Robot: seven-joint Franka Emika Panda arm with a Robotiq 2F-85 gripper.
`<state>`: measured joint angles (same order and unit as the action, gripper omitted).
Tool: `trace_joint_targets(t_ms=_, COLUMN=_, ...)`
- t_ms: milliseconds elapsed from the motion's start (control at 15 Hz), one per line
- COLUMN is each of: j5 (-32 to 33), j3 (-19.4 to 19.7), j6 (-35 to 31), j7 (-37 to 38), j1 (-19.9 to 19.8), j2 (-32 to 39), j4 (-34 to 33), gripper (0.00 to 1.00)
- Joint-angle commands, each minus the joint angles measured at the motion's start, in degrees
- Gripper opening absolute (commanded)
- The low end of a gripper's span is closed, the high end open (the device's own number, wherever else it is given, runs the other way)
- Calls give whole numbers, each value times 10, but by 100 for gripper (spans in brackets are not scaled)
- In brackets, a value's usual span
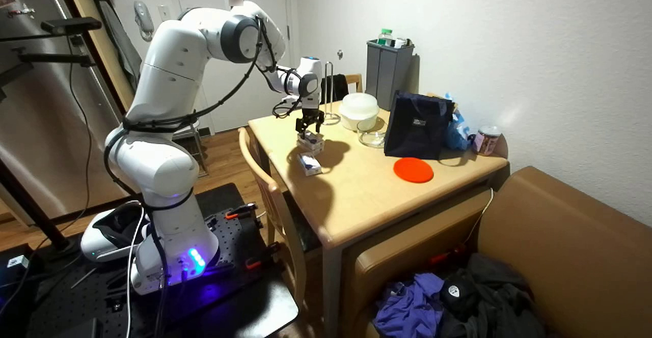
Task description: Unstack the small white boxes
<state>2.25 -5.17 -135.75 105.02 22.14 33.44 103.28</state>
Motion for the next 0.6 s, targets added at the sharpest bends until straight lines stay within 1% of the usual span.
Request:
trace_joint_targets(t_ms=0, j5=3, j3=5, j6=23, j7=5, j1=9, j2=-33, j4=16, gripper=100)
trace_joint_targets(t_ms=533, j5=-7, j3=-1, j6=19, j7=0, j1=4, j2=-33, j4=24, gripper=100)
